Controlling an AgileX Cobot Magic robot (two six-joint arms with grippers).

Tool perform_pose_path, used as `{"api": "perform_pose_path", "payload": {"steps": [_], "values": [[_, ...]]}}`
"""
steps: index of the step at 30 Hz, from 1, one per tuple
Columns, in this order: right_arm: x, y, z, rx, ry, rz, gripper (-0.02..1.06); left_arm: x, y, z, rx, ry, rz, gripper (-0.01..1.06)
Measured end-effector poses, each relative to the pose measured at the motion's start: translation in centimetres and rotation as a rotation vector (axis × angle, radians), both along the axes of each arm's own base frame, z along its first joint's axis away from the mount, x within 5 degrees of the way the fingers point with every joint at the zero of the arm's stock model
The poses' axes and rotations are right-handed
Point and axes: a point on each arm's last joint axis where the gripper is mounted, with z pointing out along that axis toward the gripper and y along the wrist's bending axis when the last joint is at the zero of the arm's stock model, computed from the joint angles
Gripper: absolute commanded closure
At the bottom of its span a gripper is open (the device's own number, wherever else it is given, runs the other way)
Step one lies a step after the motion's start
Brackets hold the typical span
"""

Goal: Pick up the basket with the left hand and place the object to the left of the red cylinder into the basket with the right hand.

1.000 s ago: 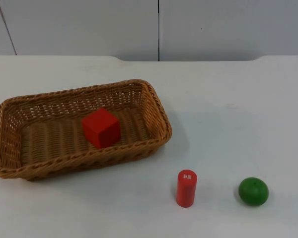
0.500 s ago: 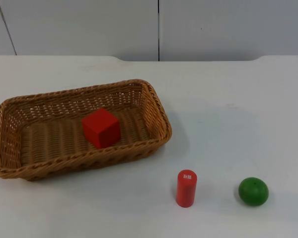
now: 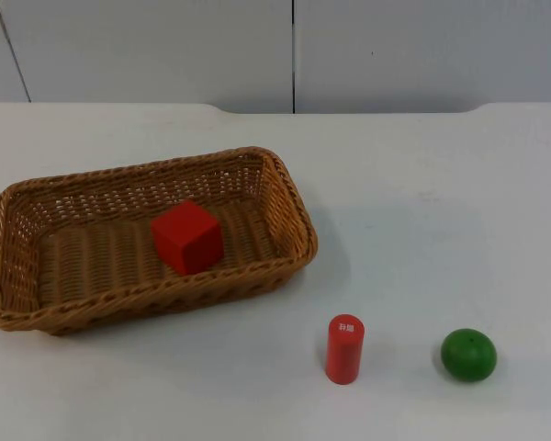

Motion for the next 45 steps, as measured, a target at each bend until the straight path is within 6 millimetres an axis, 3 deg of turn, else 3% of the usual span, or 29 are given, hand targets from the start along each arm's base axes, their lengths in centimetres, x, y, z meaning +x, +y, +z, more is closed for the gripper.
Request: {"api": "perform_pose_path", "payload": {"steps": [39, 45], "values": [[-0.06, 0.08, 0.05, 0.009, 0.001, 0.009, -0.01, -0.02, 0.23, -0.02, -0.028, 0.002, 0.043, 0.0], [-0.14, 0.17, 0.05, 0.011, 0.003, -0.114, -0.01, -0.02, 0.23, -0.02, -0.028, 0.002, 0.043, 0.0]]}}
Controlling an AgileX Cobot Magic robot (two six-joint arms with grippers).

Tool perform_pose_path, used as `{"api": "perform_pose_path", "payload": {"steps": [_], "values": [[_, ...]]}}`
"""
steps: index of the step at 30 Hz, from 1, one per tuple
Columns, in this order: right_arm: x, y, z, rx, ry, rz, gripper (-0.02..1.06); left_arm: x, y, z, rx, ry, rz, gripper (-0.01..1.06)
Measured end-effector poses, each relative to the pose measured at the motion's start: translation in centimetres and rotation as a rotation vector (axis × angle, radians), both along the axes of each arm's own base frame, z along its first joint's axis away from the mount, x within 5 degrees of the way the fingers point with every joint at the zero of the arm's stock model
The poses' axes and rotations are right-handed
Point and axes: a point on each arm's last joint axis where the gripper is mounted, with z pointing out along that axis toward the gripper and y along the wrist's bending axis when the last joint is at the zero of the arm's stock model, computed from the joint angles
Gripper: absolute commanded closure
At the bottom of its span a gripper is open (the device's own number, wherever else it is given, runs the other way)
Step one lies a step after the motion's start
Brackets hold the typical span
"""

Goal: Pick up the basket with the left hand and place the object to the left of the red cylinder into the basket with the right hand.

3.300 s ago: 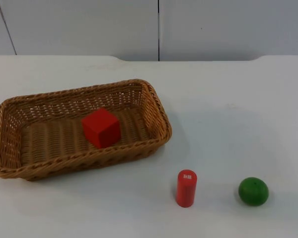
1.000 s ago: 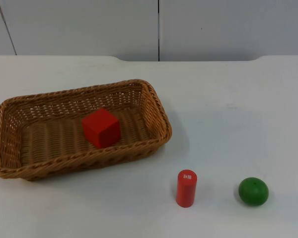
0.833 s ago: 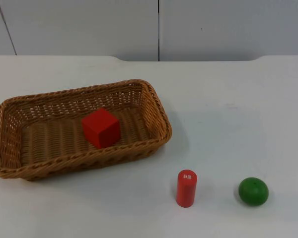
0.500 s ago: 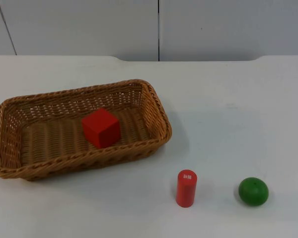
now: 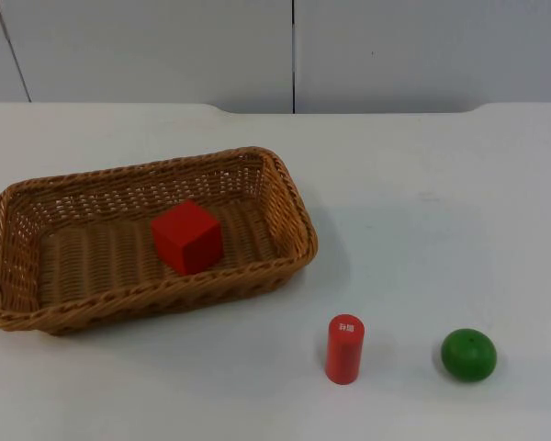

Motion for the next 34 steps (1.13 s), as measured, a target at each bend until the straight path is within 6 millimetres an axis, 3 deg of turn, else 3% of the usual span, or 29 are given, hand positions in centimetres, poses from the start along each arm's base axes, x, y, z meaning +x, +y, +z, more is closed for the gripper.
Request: {"api": "perform_pose_path", "payload": {"steps": [7, 18, 34], "values": [[-0.12, 0.21, 0.0, 0.0, 0.0, -0.309, -0.01, 0.0, 0.0, 0.0, 0.0, 0.0, 0.0, 0.0], [-0.17, 0.48, 0.0, 0.0, 0.0, -0.657, -0.01, 0.0, 0.0, 0.0, 0.0, 0.0, 0.0, 0.0], [-0.15, 0.52, 0.04, 0.002, -0.005, -0.703, -0.01, -0.04, 0.03, 0.0, 0.001, 0.0, -0.051, 0.0]]}}
